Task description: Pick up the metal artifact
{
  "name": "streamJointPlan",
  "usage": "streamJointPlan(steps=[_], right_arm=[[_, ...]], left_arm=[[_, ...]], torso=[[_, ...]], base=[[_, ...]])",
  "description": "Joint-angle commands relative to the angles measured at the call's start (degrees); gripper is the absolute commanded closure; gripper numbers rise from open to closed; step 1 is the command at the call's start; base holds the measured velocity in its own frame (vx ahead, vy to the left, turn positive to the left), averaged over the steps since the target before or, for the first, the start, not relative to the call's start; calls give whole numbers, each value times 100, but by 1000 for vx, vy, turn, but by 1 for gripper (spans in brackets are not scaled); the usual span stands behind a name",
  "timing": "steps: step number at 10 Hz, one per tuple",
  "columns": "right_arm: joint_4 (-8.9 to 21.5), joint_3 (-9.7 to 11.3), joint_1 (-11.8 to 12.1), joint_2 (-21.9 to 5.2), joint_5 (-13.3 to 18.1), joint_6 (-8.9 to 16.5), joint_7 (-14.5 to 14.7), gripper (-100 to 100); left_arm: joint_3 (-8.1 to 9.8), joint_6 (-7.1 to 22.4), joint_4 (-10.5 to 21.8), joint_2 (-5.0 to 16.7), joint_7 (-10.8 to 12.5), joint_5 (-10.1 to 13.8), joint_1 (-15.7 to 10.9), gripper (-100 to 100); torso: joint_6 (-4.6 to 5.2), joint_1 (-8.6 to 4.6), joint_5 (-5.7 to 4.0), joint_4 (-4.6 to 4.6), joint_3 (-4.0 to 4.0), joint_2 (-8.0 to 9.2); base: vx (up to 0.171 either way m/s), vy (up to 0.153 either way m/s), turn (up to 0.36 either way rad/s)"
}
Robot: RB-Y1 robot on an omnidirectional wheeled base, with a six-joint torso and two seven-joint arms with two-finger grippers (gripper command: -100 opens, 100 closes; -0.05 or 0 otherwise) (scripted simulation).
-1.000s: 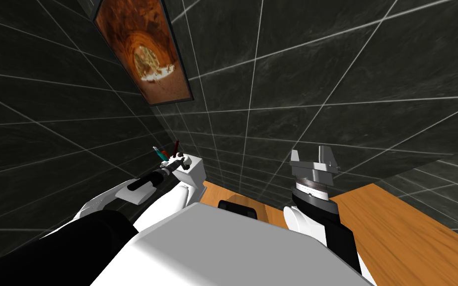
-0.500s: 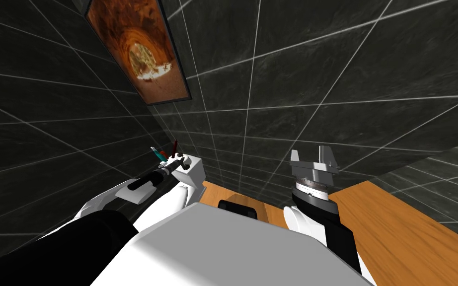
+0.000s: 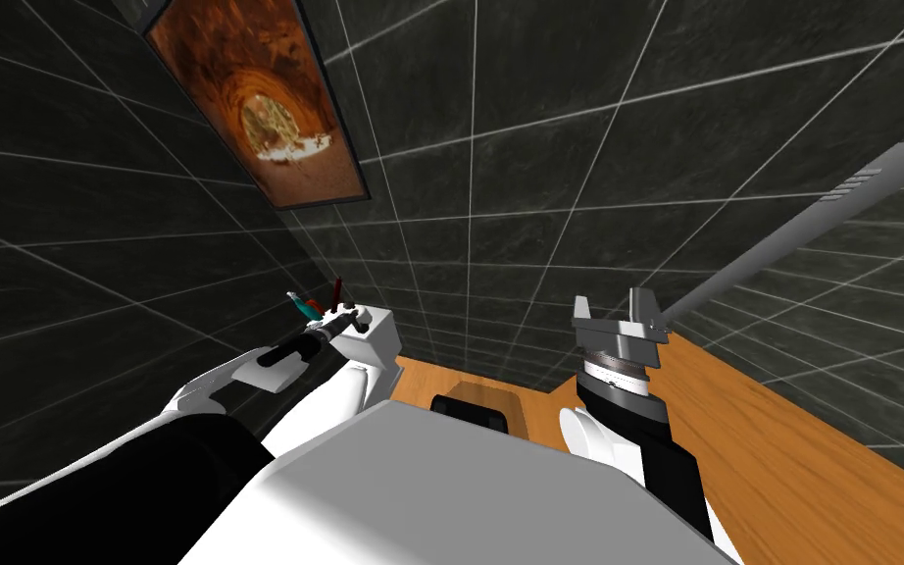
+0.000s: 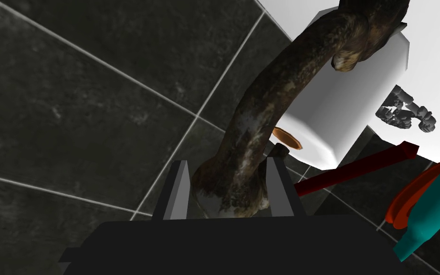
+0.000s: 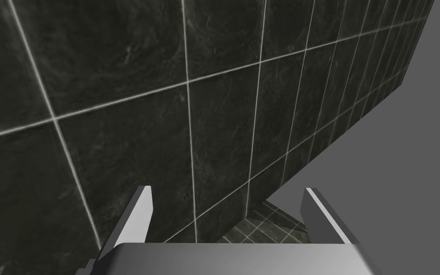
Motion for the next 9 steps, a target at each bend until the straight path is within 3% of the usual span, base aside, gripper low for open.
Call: streamJointPlan(steps=[1,4,7,9], right_arm=[[0,0,0,0,0,0,0,0],[0,0,0,0,0,0,0,0],[0,0,0,0,0,0,0,0],[0,0,1,0,0,0,0,0]], left_arm=[[-47,-44,286,133,194,-24,-149,100],[-88,-84,625,220,307,-40,-255,100],[-214,-204,1247,479,644,-88,-573,100],[-196,-200,1256,483,631,-76,-541,100]], torso=[[0,0,0,0,0,0],[-6,-13,-6,2,4,5],[1,-1,-4,0,-3,-7],[-11,-19,-10,3,3,1]], base=[[-169,-78,-337],[-92,-49,-50],[-117,-36,-189],[-69,-44,-49]])
